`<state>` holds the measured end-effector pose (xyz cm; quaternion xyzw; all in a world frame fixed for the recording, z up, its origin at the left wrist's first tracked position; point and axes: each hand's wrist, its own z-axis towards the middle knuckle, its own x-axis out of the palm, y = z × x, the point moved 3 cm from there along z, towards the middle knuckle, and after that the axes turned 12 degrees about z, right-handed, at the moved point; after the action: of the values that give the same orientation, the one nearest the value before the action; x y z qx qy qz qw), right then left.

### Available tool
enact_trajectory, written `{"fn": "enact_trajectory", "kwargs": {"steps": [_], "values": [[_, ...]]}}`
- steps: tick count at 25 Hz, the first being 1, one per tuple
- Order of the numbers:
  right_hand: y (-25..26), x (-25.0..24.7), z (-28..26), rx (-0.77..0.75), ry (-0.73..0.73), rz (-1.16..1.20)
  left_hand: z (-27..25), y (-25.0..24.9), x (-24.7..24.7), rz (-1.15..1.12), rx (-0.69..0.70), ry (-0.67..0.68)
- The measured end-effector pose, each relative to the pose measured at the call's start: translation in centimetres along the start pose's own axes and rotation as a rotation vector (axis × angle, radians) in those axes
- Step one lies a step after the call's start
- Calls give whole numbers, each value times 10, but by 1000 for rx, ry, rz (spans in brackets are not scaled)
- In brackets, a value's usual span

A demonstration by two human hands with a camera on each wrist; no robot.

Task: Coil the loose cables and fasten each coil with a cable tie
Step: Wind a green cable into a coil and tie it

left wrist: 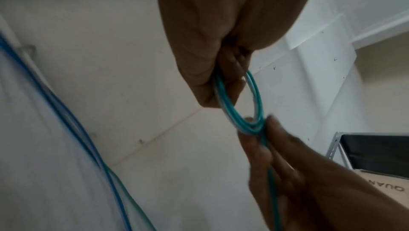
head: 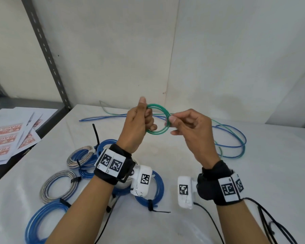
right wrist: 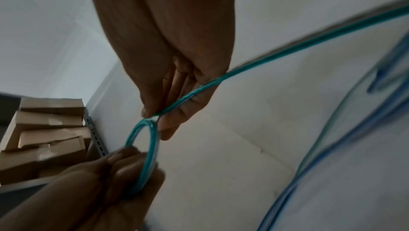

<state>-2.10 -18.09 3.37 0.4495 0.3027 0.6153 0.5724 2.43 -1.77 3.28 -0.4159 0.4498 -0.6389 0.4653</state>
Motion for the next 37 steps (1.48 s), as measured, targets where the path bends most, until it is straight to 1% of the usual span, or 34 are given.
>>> {"fn": "enact_trajectory", "kwargs": {"steps": [2, 3, 5, 6, 8, 10, 12, 13, 15, 17, 20, 22, 24, 26, 27, 28, 30, 31, 32, 33, 35, 37], "values": [[-5, 8, -2, -10, -28, 56, -1, 0, 4, -65, -1, -39], [-6, 9, -2, -31, -52, 65, -2, 2, 4, -61, -15, -33], [-4, 2, 1, -65, -67, 40, -1, 5, 2, 67, -51, 24], [-2, -2, 3, -58, -25, -7, -1, 6, 0, 191, -66, 68], [-1, -7, 3, -6, 134, -157, -4, 7, 0, 446, -70, 180], [-3, -6, 1, 36, 254, -293, -8, 7, 5, 598, -57, 298], [-5, -3, -1, 27, 270, -330, -11, 7, 4, 707, -75, 352], [-5, -2, -1, 10, 250, -320, -11, 6, 3, 717, -79, 368], [-3, -2, -1, -19, 178, -266, -11, 3, 2, 580, -60, 358], [-1, 0, -1, -27, 91, -135, -7, -3, -3, 330, -46, 256], [-6, 11, -6, 50, 8, 100, 0, -7, -5, -42, -30, 79], [-10, 21, -9, 43, -35, 152, 1, -6, -4, -153, -11, 1], [-10, 21, -8, -15, -70, 140, 1, -2, -4, -170, -54, -3], [-6, 10, -3, -59, -38, 62, 2, 0, -5, -104, -153, 70], [-4, 4, -1, -66, 14, -10, 1, 0, -7, -17, -176, 128], [-2, -1, 1, -63, 78, -93, 0, 0, -8, 111, -167, 188], [0, -4, 1, -41, 197, -250, -4, 1, -8, 372, -113, 295], [1, -5, 1, -31, 230, -299, -6, 2, -6, 443, -81, 325], [2, -6, 1, -26, 235, -311, -7, 3, -4, 450, -45, 327], [4, -7, 1, -29, 212, -284, -7, 2, -3, 395, -11, 301], [6, -9, 1, -55, 111, -160, -3, 1, -3, 178, 31, 178], [3, -2, -1, -48, 35, -16, 0, -1, 0, -29, 46, 55]]}}
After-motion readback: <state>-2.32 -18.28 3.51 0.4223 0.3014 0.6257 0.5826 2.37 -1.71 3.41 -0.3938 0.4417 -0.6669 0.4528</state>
